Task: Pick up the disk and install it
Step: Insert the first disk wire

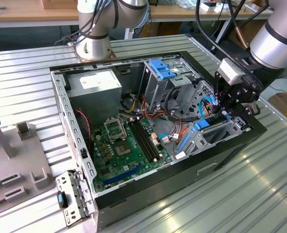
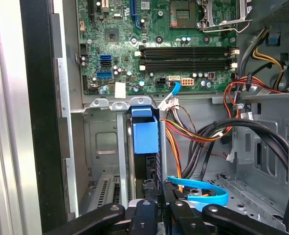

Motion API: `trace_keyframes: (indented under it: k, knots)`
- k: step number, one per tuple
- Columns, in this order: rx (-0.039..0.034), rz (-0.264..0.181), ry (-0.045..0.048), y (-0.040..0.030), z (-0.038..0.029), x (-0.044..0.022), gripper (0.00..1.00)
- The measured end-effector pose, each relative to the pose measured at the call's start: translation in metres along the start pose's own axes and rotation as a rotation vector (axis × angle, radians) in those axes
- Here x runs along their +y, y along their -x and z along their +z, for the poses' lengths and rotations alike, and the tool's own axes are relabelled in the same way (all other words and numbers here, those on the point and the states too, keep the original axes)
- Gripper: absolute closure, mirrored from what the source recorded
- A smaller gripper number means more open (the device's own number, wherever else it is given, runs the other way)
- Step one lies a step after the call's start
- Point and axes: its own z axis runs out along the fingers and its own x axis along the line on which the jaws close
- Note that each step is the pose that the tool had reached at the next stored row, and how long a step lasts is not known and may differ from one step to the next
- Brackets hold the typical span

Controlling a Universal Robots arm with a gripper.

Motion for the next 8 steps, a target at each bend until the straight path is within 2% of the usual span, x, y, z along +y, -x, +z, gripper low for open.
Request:
trace_keyframes:
  k: [8]
  knots:
    - [-0.0008, -0.015, 0.0013, 0.0000, 0.0002, -0.0002, 0.84]
